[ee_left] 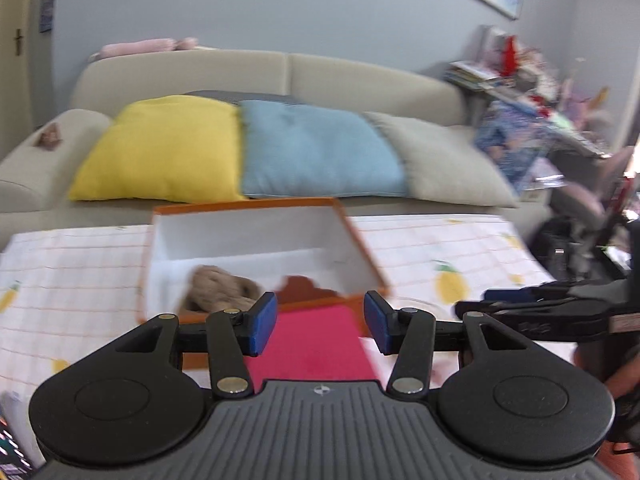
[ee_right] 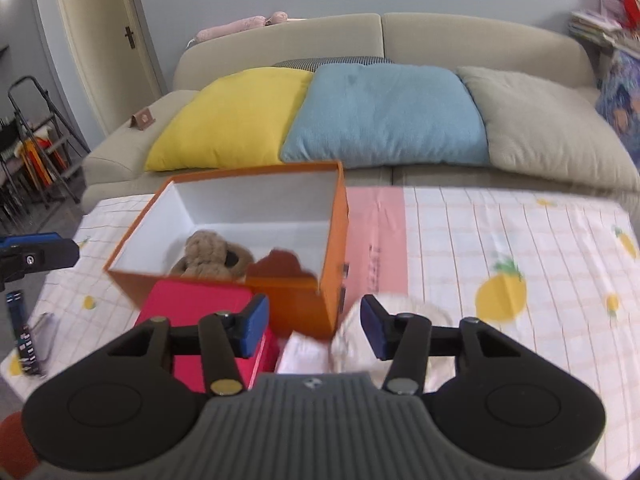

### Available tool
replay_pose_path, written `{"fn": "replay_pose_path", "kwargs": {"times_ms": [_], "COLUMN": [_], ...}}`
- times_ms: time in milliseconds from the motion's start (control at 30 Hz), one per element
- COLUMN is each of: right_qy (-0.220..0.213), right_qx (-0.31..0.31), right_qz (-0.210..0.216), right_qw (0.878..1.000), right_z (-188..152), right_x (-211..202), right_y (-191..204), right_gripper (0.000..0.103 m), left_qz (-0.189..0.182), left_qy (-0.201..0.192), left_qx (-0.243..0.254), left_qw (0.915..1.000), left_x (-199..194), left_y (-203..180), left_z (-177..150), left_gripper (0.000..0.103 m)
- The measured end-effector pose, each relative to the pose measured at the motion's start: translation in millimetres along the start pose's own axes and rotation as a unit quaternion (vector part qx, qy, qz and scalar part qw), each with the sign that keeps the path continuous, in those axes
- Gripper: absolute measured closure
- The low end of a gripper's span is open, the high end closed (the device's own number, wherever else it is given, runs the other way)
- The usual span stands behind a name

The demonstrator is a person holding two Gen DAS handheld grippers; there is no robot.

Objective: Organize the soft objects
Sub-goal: 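Lift both grippers out of the orange box, then grasp the crocheted orange fruit with the left gripper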

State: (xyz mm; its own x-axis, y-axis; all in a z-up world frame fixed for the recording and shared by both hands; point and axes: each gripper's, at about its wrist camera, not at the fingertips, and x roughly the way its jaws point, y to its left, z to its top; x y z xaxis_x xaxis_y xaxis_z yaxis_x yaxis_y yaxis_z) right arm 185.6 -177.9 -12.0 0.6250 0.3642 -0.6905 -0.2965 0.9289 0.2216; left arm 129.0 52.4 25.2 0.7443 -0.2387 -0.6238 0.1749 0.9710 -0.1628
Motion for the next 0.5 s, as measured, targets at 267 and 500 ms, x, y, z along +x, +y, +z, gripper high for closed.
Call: {"fn": "replay_pose_path", "kwargs": {"times_ms": [267, 500], "right_qy": [0.032, 0.121], "right_qx": [0.001, 0.029], "right_qz": [-0.044, 0.001], "right_qw": [0.999, 0.992], "right_z": [-79.2, -141.6], "right_x": [-47.4, -47.0], "right_y": [-9.9, -1.8], "right_gripper": [0.053, 0.053], "left_qz": [-0.050, -0.032], "left_qy": [0.090, 0.170], "left_qx": [-0.001, 0.070], "left_qw": [0.9947, 0.9823], "left_x": [11.6, 24.1], "left_y": [-33.1, -52.4], "left_z": [-62.5, -104.6], "left_gripper": [0.045, 0.045]}}
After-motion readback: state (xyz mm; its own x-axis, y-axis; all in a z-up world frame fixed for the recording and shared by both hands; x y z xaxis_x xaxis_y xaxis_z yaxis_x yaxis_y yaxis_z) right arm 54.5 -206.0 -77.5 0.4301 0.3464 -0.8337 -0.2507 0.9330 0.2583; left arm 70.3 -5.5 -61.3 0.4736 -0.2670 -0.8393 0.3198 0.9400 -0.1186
